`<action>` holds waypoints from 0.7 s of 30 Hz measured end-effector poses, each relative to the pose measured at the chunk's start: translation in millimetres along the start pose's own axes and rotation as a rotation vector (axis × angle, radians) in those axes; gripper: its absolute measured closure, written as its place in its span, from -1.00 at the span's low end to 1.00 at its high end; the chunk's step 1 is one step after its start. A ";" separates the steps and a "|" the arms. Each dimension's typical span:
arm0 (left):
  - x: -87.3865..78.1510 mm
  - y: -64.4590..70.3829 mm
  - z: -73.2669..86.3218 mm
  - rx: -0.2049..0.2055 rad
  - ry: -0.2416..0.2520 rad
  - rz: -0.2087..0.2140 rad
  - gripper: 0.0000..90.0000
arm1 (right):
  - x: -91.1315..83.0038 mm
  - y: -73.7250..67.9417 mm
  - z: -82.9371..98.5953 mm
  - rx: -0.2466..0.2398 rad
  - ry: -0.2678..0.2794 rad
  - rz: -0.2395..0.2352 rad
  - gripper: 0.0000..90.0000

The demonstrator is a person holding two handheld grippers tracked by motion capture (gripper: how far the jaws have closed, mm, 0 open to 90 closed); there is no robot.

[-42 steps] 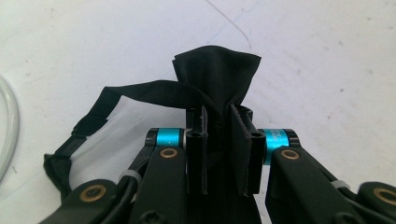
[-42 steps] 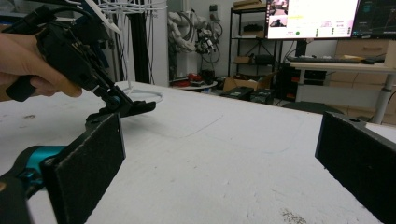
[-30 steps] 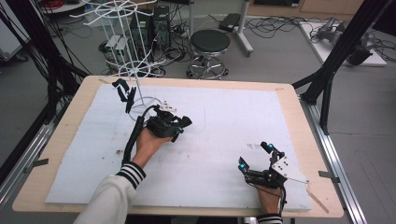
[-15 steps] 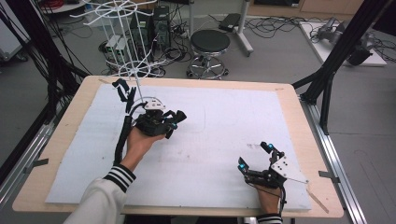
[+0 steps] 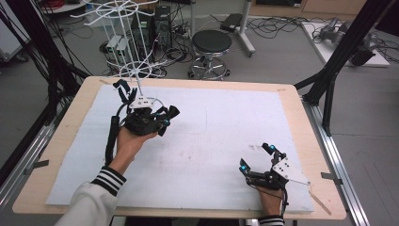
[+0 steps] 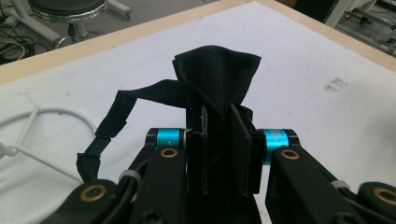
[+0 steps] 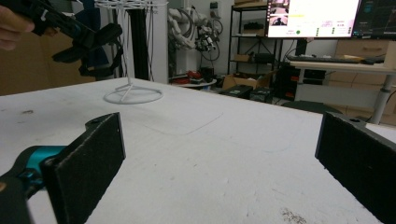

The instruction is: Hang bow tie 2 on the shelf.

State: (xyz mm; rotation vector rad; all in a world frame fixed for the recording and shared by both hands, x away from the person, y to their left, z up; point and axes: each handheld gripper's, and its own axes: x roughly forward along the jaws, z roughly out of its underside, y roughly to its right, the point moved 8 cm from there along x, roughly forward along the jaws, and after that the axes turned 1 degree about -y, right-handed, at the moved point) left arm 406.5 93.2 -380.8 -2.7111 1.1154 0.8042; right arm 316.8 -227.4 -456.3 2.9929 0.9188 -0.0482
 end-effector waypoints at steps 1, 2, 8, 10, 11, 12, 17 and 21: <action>-2.2 -0.1 -1.5 0.001 0.005 -0.002 0.70 | 0.1 -0.1 -0.1 0.000 0.000 -0.001 -0.98; -4.4 -0.2 -3.0 0.003 0.009 -0.001 0.70 | 0.3 0.0 -0.2 -0.004 0.002 -0.002 -0.98; -17.4 -3.4 -11.6 0.011 0.032 0.007 0.71 | 0.4 -0.1 -0.2 -0.003 0.001 -0.001 -0.98; -21.6 -4.5 -13.1 0.017 0.039 0.007 0.71 | 0.3 0.0 -0.1 -0.005 0.001 -0.002 -0.98; -23.5 -4.9 -13.7 0.015 0.044 0.007 0.71 | 0.4 -0.1 -0.2 -0.002 0.001 0.000 -0.98; -25.5 -5.4 -14.2 0.012 0.051 0.006 0.71 | 0.4 0.0 -0.2 -0.004 0.001 -0.001 -0.98; -37.2 -11.8 -16.5 0.008 0.070 -0.005 0.71 | 0.4 0.0 -0.2 -0.004 0.001 -0.002 -0.98; -48.7 -15.7 -19.1 0.009 0.081 -0.008 0.71 | 0.6 0.0 -0.2 -0.005 0.000 -0.005 -0.98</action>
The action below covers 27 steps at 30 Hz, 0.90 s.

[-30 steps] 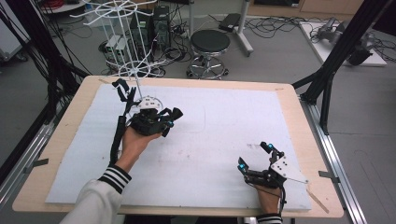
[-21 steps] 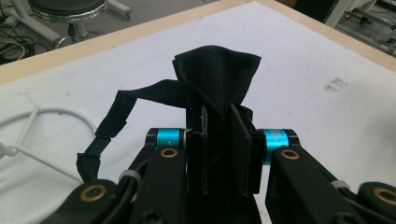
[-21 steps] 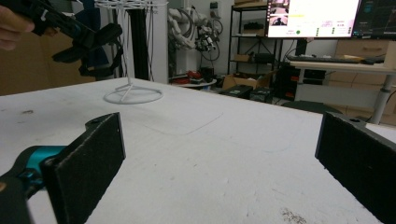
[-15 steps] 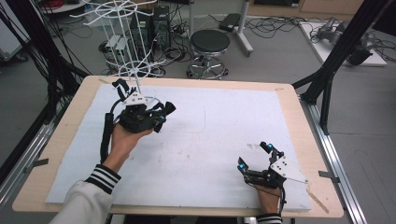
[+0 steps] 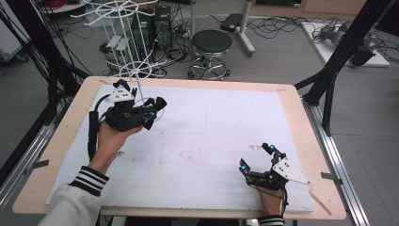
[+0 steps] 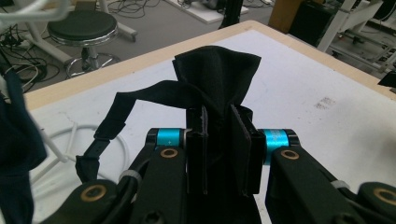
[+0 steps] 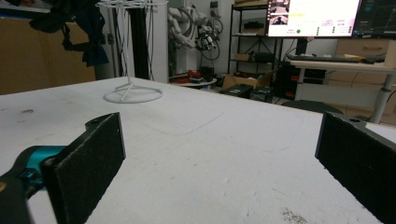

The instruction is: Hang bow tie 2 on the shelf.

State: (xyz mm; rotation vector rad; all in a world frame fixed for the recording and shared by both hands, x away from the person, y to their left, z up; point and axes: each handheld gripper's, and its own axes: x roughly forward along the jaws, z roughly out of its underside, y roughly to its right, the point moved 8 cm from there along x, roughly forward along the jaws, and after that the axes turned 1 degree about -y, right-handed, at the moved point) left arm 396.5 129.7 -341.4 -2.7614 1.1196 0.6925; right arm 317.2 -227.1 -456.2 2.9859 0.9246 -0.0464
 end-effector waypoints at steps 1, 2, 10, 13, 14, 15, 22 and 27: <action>-3.0 -0.6 -1.4 -0.001 0.010 -0.001 0.71 | 0.1 0.0 0.0 0.000 0.001 0.001 -0.98; -6.4 -1.6 -2.3 -0.002 0.014 -0.004 0.71 | 0.1 0.0 0.0 -0.001 0.000 0.001 -0.98; -32.7 -14.0 -2.4 -0.006 0.046 -0.022 0.71 | -0.1 0.0 0.2 -0.001 -0.002 0.004 -0.98; -40.1 -18.1 -1.2 -0.008 0.056 -0.019 0.71 | -0.1 0.0 0.2 -0.002 -0.002 0.004 -0.98; -42.1 -19.1 -0.6 -0.008 0.057 -0.024 0.71 | 0.0 0.1 0.2 -0.004 -0.001 0.004 -0.98; -43.9 -20.3 0.3 -0.006 0.056 -0.022 0.71 | 0.0 0.0 0.2 -0.003 -0.002 0.004 -0.98; -55.7 -25.2 2.5 -0.012 0.068 -0.026 0.71 | 0.1 -0.9 0.3 -0.003 -0.005 0.003 -0.98; -66.9 -28.6 3.8 -0.020 0.082 -0.034 0.71 | 0.2 -0.9 0.3 -0.004 -0.005 0.004 -0.98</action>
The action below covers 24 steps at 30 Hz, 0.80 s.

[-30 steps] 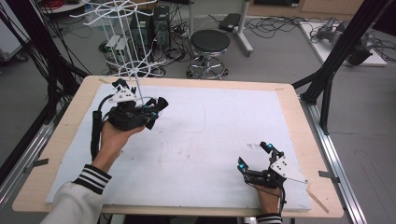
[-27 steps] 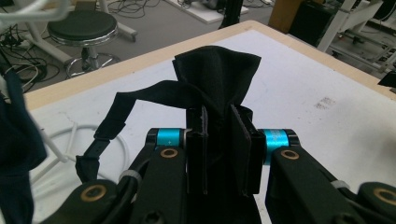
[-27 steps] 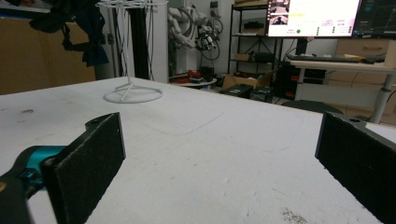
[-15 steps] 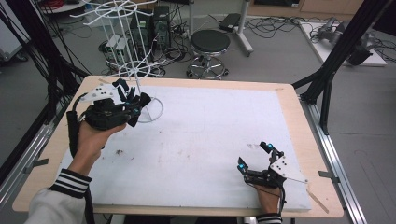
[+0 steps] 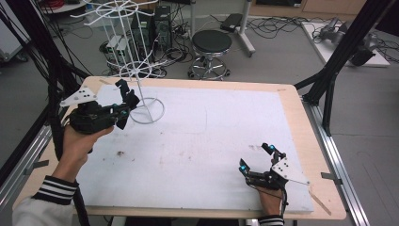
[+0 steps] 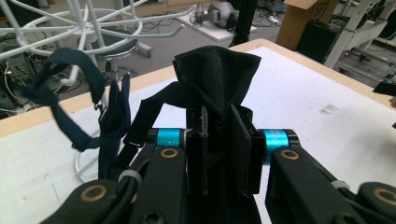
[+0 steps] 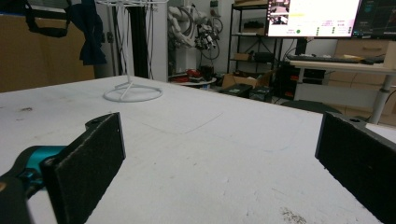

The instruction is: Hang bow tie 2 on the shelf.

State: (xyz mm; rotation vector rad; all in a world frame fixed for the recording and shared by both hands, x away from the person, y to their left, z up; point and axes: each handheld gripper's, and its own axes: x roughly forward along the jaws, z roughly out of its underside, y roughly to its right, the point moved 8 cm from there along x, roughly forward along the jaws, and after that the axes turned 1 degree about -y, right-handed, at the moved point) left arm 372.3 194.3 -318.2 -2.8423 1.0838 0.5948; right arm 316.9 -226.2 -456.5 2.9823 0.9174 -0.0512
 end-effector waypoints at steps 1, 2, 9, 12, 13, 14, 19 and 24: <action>-4.7 -2.0 0.5 -0.006 0.006 -0.005 0.71 | 0.0 0.0 0.0 0.000 0.000 0.000 -0.98; -4.7 -2.0 0.5 -0.006 0.006 -0.005 0.71 | 0.0 0.0 0.0 0.000 0.000 0.000 -0.98; -21.8 -14.9 -1.0 -0.024 0.028 -0.044 0.71 | 0.1 -0.1 0.1 -0.005 -0.002 0.000 -0.98; -27.9 -21.2 -2.4 -0.034 0.038 -0.062 0.71 | 0.1 -0.6 0.3 -0.003 -0.004 0.000 -0.98; -29.4 -23.3 -2.9 -0.034 0.041 -0.066 0.71 | 0.3 -0.1 0.0 -0.008 -0.001 0.001 -0.98; -30.8 -25.3 -3.2 -0.035 0.042 -0.070 0.71 | 0.3 -0.6 0.1 -0.007 -0.002 -0.002 -0.98; -36.6 -34.4 -5.8 -0.041 0.045 -0.090 0.71 | 0.2 -0.8 0.2 -0.007 -0.004 -0.002 -0.98; -40.3 -42.1 -9.0 -0.039 0.043 -0.104 0.71 | 0.0 -0.7 0.3 -0.003 -0.004 0.000 -0.98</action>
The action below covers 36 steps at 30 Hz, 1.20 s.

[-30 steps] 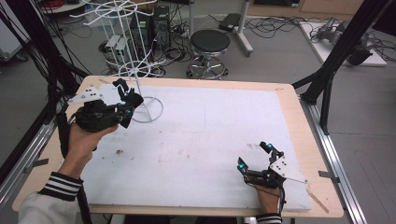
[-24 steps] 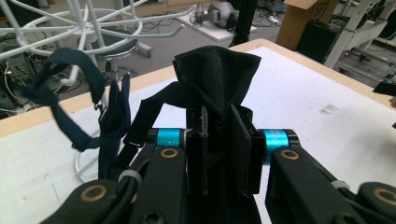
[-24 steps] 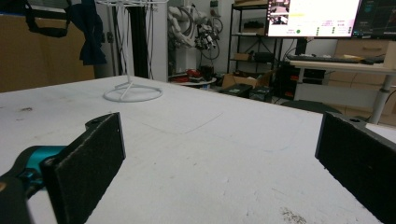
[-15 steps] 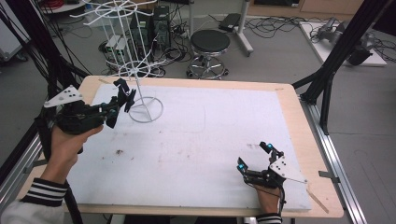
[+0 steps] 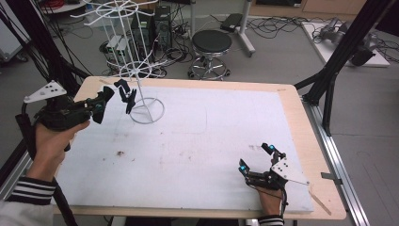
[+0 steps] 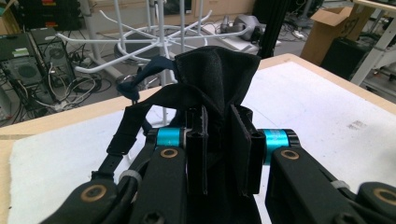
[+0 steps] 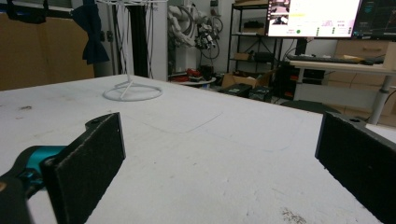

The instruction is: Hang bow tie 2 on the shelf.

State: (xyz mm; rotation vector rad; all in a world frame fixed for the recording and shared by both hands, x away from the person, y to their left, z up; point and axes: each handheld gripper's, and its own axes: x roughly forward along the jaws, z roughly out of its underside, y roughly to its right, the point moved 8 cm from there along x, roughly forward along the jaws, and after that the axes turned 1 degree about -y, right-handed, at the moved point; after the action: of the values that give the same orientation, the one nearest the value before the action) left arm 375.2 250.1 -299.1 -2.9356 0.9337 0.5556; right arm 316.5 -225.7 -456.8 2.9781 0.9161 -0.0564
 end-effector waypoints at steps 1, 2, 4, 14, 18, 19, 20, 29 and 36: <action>-0.5 -1.9 -1.2 0.002 0.002 -0.003 0.71 | 0.2 0.5 -0.2 -0.004 0.003 0.001 -0.98; -0.9 -3.9 -2.5 0.001 0.006 -0.007 0.71 | 0.1 0.4 -0.3 -0.003 0.002 0.002 -0.98; -1.1 -8.0 -5.2 0.004 0.006 -0.009 0.71 | 0.0 0.0 -0.1 -0.003 0.001 0.000 -0.98; 2.0 -38.7 -21.2 -0.004 0.013 -0.048 0.71 | -0.3 0.5 -0.2 0.003 0.003 0.005 -0.98; 6.6 -49.0 -24.7 0.006 0.017 -0.051 0.71 | -0.4 0.7 -0.3 0.005 0.005 0.009 -0.98; 7.7 -51.5 -26.0 0.007 0.025 -0.051 0.71 | -0.4 0.7 -0.2 0.003 0.004 0.008 -0.98; 8.5 -54.5 -26.8 0.008 0.026 -0.053 0.71 | -0.5 0.5 -0.2 0.007 0.004 0.009 -0.98; 19.0 -65.8 -35.2 0.014 0.013 -0.057 0.71 | -0.2 0.7 -0.2 0.005 0.003 0.011 -0.98; 26.9 -64.8 -36.5 0.013 0.003 -0.045 0.71 | -0.2 0.8 -0.3 0.003 0.004 0.009 -0.98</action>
State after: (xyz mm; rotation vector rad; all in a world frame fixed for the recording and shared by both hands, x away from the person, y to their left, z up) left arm 444.0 284.1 -280.1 -2.9383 0.8655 0.5408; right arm 316.8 -226.4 -456.5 2.9859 0.9032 -0.0512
